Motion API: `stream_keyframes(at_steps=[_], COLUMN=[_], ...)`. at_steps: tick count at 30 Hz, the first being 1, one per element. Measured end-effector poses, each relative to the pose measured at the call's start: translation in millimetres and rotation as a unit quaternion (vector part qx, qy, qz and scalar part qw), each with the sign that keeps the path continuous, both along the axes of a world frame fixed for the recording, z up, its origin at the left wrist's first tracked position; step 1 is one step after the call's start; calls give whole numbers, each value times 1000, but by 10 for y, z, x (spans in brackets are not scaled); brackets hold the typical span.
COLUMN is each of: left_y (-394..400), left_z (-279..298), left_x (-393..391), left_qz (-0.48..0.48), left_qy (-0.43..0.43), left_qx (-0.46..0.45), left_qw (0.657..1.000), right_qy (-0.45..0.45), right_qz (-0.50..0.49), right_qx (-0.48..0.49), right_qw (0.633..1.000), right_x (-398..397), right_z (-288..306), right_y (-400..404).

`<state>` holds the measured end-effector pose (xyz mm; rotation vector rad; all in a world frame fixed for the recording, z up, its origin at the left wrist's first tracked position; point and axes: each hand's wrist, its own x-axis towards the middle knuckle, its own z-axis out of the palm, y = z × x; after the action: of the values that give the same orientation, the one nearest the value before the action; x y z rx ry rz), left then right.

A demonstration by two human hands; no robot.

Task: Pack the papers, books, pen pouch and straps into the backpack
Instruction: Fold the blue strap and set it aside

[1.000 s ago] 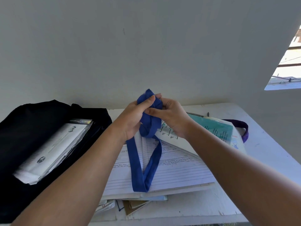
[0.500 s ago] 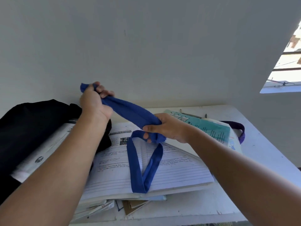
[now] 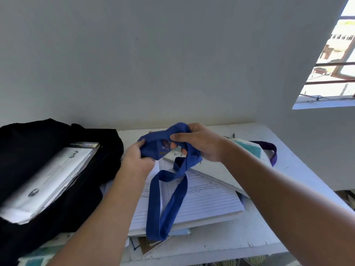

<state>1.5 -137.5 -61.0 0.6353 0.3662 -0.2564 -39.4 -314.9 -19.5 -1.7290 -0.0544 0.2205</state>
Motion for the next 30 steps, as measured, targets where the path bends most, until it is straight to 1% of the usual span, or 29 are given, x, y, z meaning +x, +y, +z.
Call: stream_keyframes(at_steps=[2, 4, 7, 9, 11, 13, 15, 17, 18, 21, 22, 23, 25, 26, 28, 30], left_y=[100, 178, 153, 61, -80, -212, -260, -278, -294, -263, -247, -224, -214, -215, -255, -248], left_z=[27, 11, 109, 236, 236, 236, 265, 304, 317, 329, 310, 292, 311, 293, 286, 367], left_x=[70, 27, -289, -539, -723, -860, -867, -760, -700, -587, -559, -528, -501, -465, -372, -298], left_qz=[31, 40, 17, 3, -12, -64, -133, -145, -143, -142, -160, -190, -244, -246, -226, -182], left_qy=[46, 47, 48, 71, 92, 96, 70, 32, 6, -71, -82, -74, -45, -49, -90, -136], left_qx=[26, 35, 19, 3, -4, -11, 4, 46, 87, 231, 245, 228, 163, 138, 118, 104], left_qw=[998, 997, 999, 997, 996, 993, 989, 988, 986, 960, 953, 952, 955, 958, 963, 968], right_qy=[21, 40, 40, 28, 28, 40, 56, 52, 40, 22, 27, 29, 28, 35, 47, 44], right_qz=[8, 6, -5, 3, 3, 0, -1, 4, 1, -5, 1, 9, 20, 20, 28, 42], right_qx=[-37, -38, -28, -36, -27, -7, 1, -2, -8, -13, -9, -16, -35, -30, -9, 0], right_qw=[999, 998, 999, 999, 999, 999, 998, 999, 999, 1000, 1000, 999, 999, 999, 998, 998], right_x=[-1, 1, 27, 47, 66, 75, 90, 112, 119, 113, 100, 90, 76, 68, 53, 34], right_z=[-40, -79, -102, -91, -53, 8, 51, 70, 79, 149, 166, 179, 167, 151, 119, 82], right_y=[-9, 16, 59, 99, 134, 169, 204, 215, 210, 165, 149, 136, 111, 113, 127, 134])
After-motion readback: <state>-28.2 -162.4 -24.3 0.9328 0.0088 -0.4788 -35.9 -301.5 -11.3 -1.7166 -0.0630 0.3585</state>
